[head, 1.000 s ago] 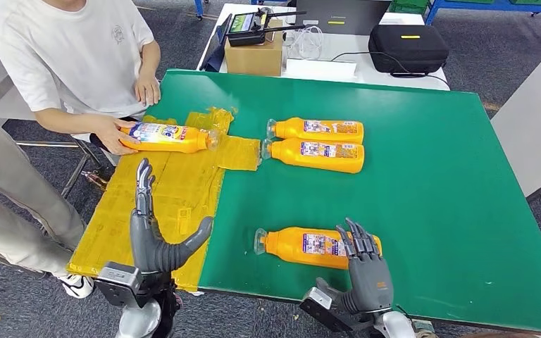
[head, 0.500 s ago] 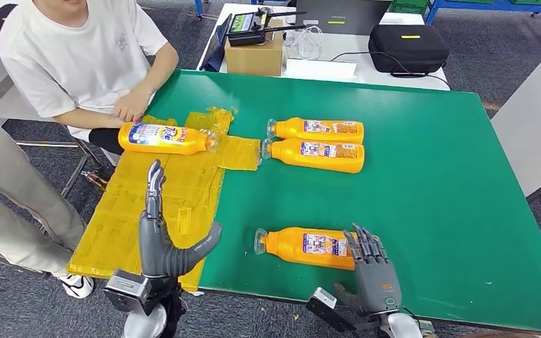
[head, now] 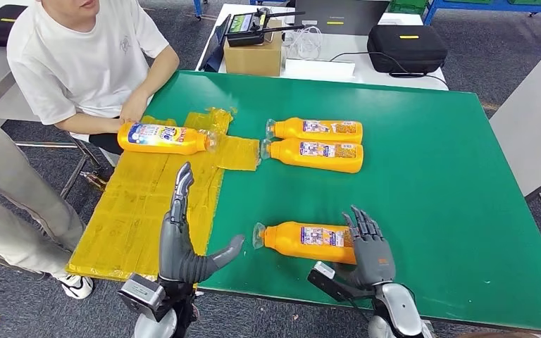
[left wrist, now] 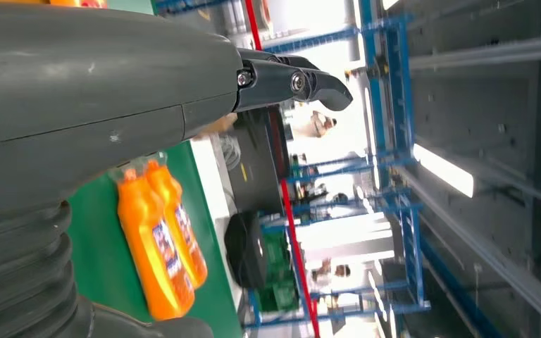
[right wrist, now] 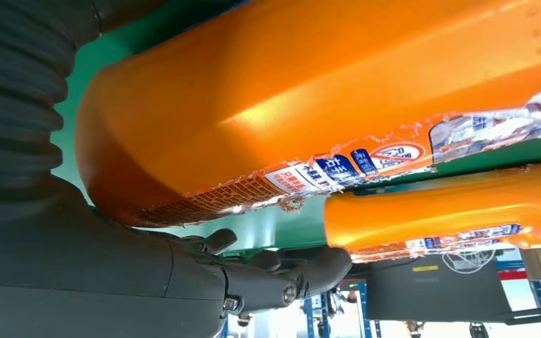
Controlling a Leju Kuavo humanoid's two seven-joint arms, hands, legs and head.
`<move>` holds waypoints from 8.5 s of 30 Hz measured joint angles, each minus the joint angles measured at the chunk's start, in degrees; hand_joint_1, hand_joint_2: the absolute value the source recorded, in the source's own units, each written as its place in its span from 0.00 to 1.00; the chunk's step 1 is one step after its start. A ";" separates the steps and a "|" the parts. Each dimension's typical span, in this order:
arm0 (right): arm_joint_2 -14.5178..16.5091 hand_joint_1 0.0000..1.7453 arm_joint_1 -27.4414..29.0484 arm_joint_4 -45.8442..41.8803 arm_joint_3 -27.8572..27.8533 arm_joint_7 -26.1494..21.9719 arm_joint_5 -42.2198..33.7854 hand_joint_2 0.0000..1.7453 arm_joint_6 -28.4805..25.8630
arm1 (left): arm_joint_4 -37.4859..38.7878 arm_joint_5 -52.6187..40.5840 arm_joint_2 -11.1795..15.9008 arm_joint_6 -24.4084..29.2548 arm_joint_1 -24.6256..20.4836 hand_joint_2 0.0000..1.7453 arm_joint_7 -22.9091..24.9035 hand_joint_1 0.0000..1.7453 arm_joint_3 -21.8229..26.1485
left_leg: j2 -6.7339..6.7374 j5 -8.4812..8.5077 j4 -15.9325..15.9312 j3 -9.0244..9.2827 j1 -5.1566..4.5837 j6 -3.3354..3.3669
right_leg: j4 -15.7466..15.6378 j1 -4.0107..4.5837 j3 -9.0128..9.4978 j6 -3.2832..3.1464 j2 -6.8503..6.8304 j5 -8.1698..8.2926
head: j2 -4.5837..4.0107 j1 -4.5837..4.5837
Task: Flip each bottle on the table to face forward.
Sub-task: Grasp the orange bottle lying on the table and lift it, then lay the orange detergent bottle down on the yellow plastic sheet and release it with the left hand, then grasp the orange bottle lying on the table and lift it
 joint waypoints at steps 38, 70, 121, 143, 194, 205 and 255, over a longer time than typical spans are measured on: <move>0.59 0.99 -10.88 12.36 5.54 -9.30 -19.66 1.00 9.28 | 3.13 4.77 0.07 -1.74 -1.96 1.00 3.40 0.00 -0.80 | 0.98 -0.43 -0.03 1.66 0.14 0.04 | -0.05 0.15 1.20 -0.02 1.12 0.19 | 0.00 0.01; 14.58 0.91 0.40 -10.13 3.37 -26.76 -43.07 1.00 0.62 | 12.29 20.35 -0.98 -11.62 -4.66 1.00 7.97 0.00 -1.16 | 0.81 -0.36 -0.02 0.29 0.10 -0.01 | 0.02 0.09 -0.02 -0.02 0.92 0.19 | 0.00 0.00; 13.87 0.00 -0.94 -2.88 15.20 -27.31 -35.82 0.00 -0.84 | 13.71 23.34 -0.63 -20.87 -6.99 1.00 17.18 1.00 -0.43 | 0.83 -0.36 -0.01 0.22 0.10 -0.01 | 0.02 0.10 -0.13 -0.02 0.93 0.19 | 0.00 -0.01; 12.28 0.00 6.32 -12.32 11.64 -26.67 -33.06 0.00 -2.92 | 30.91 -39.80 7.05 5.37 -17.71 1.00 33.18 1.00 10.86 | 0.82 -0.34 -0.02 0.28 0.11 -0.01 | 0.06 0.11 -0.07 -0.02 0.89 0.19 | 0.00 0.01; 13.66 0.00 2.35 -1.43 10.07 -33.04 -40.93 0.00 -3.04 | 52.29 -41.86 18.15 -9.80 -31.36 1.00 26.37 0.00 6.49 | 0.78 -0.30 -0.10 1.31 0.13 -0.08 | 0.16 0.10 1.01 -0.05 0.87 0.17 | 0.00 0.01; 13.53 0.00 3.40 -1.75 9.81 -32.59 -38.62 0.75 -4.37 | 29.81 -13.67 13.13 -9.85 -16.58 1.00 13.16 0.00 9.19 | 0.71 -0.28 -0.01 0.65 0.08 -0.07 | 0.06 0.08 0.36 -0.04 0.75 0.17 | 0.00 0.02; 0.93 0.00 9.57 -14.63 5.37 10.07 7.31 1.00 0.52 | -14.79 2.42 2.21 5.54 3.27 1.00 1.86 0.00 11.32 | 0.71 -0.31 -0.02 0.15 0.10 -0.07 | 0.03 0.10 -0.13 -0.03 0.75 0.17 | 0.00 0.00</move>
